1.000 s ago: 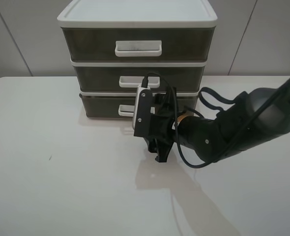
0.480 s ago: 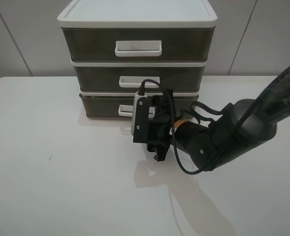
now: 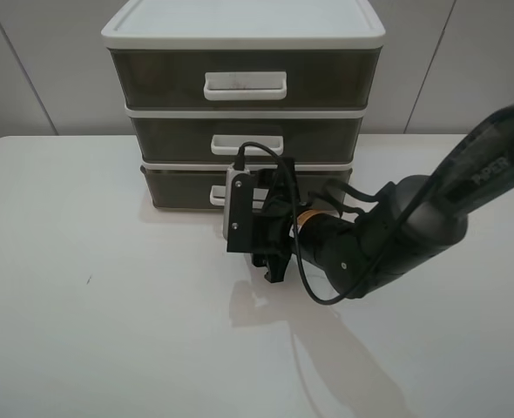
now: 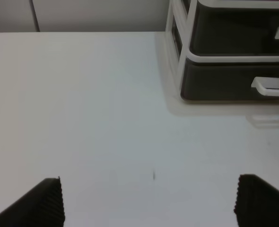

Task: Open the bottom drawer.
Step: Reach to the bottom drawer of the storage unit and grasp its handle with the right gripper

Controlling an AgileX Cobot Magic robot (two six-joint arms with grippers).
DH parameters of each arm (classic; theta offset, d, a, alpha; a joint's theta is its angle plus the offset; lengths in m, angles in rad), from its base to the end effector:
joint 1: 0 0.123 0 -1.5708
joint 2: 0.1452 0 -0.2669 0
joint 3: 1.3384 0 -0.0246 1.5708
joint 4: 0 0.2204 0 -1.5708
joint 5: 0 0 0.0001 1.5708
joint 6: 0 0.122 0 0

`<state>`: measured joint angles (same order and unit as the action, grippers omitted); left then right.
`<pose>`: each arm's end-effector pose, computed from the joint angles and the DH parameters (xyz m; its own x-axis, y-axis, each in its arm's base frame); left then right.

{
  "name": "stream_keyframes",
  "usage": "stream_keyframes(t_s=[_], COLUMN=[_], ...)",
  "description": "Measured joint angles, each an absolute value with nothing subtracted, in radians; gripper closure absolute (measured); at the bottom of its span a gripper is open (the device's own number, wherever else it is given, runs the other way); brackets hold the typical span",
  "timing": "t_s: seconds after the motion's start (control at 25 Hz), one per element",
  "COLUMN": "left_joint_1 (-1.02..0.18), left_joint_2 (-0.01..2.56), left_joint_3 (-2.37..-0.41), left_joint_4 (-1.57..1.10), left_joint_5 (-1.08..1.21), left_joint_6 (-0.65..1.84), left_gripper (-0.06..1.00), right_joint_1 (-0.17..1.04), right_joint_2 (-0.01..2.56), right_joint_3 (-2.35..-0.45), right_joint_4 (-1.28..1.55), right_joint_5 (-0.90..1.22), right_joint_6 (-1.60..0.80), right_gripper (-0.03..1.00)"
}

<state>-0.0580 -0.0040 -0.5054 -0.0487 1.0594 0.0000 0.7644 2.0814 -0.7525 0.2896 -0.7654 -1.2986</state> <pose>0.0130 -0.0059 0.2503 -0.4474 0.0021 -0.8943 0.0852 0.9955 -0.0403 0.2782 0.2333 0.0767 0.3292 -0.8865 -0.3252 -0.5622 0.0927 -0.8218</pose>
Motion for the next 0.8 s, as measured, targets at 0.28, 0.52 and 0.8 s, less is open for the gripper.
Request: stream_keyframes(t_s=[0.28,0.52,0.8], left_joint_1=[-0.058,-0.058,-0.058], left_joint_2=[-0.004,-0.004,-0.004], left_joint_3=[-0.505,-0.505,-0.505], left_joint_4=[-0.049,-0.049,-0.049], left_joint_5=[1.059,1.059,1.059], left_joint_6=[0.0,0.0,0.0], left_gripper=[0.2,0.2,0.2], right_joint_1=[0.764,0.764,0.763], right_joint_2=[2.117,2.118,2.129], right_joint_3=[-0.753,-0.757,-0.757], right_joint_4=[0.273,0.272,0.272], right_joint_5=[-0.751,-0.748,-0.746], right_joint_6=[-1.299,-1.299,-1.299], right_gripper=[0.25,0.28,0.29])
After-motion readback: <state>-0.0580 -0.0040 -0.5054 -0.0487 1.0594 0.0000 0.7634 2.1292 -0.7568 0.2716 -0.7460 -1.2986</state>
